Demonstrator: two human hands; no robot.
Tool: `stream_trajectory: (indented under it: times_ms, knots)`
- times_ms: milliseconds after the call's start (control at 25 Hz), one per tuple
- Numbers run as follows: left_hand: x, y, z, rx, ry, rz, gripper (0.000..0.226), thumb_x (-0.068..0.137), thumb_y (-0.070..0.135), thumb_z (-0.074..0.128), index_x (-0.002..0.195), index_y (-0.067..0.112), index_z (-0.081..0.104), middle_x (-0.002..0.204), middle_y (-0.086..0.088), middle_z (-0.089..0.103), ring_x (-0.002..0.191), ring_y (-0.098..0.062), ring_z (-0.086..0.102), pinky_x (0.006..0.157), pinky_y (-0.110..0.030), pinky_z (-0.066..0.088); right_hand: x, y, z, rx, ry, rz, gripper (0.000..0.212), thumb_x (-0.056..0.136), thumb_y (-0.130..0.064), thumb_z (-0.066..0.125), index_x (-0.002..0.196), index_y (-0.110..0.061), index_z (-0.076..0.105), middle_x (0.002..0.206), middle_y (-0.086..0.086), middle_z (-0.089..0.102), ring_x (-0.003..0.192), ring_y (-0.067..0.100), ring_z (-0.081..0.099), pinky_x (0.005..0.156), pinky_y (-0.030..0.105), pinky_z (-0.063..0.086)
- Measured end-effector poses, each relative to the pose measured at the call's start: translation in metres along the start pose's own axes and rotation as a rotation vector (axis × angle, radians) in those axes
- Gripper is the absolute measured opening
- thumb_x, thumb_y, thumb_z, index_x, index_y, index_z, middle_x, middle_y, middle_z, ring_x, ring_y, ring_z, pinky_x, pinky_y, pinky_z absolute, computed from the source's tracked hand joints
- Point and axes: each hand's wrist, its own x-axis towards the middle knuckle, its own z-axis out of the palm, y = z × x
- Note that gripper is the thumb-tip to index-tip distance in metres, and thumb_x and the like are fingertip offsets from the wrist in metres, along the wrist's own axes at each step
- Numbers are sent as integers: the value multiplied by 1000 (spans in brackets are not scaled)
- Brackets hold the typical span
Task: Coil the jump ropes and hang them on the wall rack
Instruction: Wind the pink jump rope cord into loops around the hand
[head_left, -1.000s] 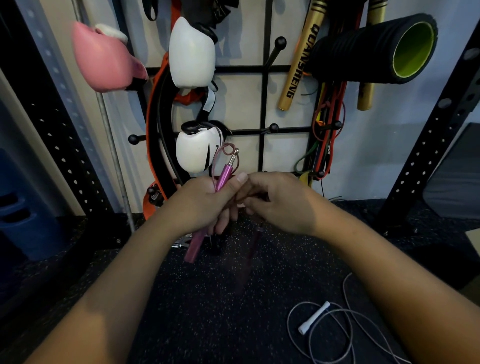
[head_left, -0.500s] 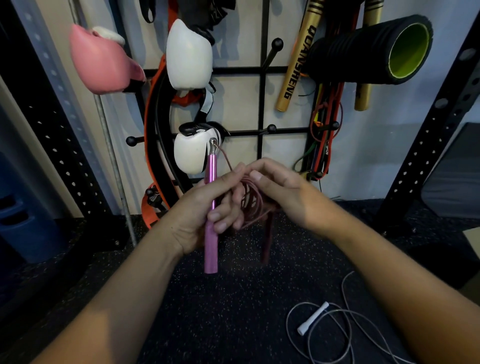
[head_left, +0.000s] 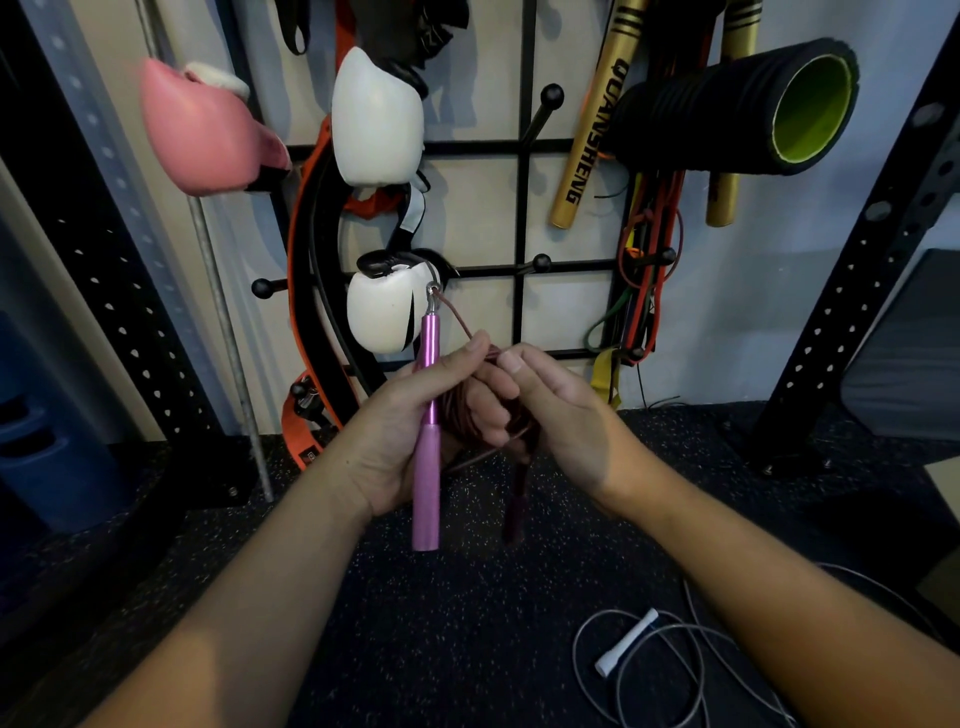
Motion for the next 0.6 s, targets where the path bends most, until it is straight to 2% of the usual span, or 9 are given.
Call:
stream_trajectory:
  times_ms: [80, 200, 360, 440, 600]
  knots:
    - [0, 0, 0, 19, 14, -1, 27, 81, 30, 66, 70, 9, 78, 59, -6, 72, 50, -14, 70, 55, -25, 60, 0, 5, 2, -3, 40, 26, 37, 101, -48, 44, 92, -14, 54, 63, -16, 56, 60, -1, 52, 58, 17, 42]
    - [3, 1, 6, 64, 92, 16, 24, 77, 30, 71, 69, 8, 78, 59, -8, 74, 49, -14, 71, 55, -24, 61, 4, 10, 4, -60, 100, 53, 56, 102, -58, 44, 101, -4, 59, 64, -16, 51, 65, 6, 47, 62, 26, 38]
    - [9, -6, 13, 68, 303, 74, 52, 81, 53, 67, 60, 5, 72, 49, -8, 67, 39, -15, 64, 52, -22, 58, 8, 9, 7, -144, 118, 69, 47, 106, -53, 37, 84, -15, 56, 75, -7, 55, 76, 9, 53, 74, 39, 46]
    - [13, -12, 13, 76, 411, 109, 62, 88, 59, 62, 59, 5, 71, 48, -9, 66, 39, -17, 63, 54, -23, 57, 10, 9, 8, -174, 114, 52, 44, 109, -47, 34, 79, -20, 51, 72, -9, 51, 74, 8, 50, 76, 37, 43]
    - [17, -24, 21, 59, 536, 238, 55, 96, 45, 63, 56, 8, 70, 45, -6, 63, 37, -15, 58, 49, -23, 55, 14, 8, 9, -203, 94, 21, 40, 110, -44, 33, 78, -26, 47, 66, -15, 47, 70, 5, 45, 74, 36, 40]
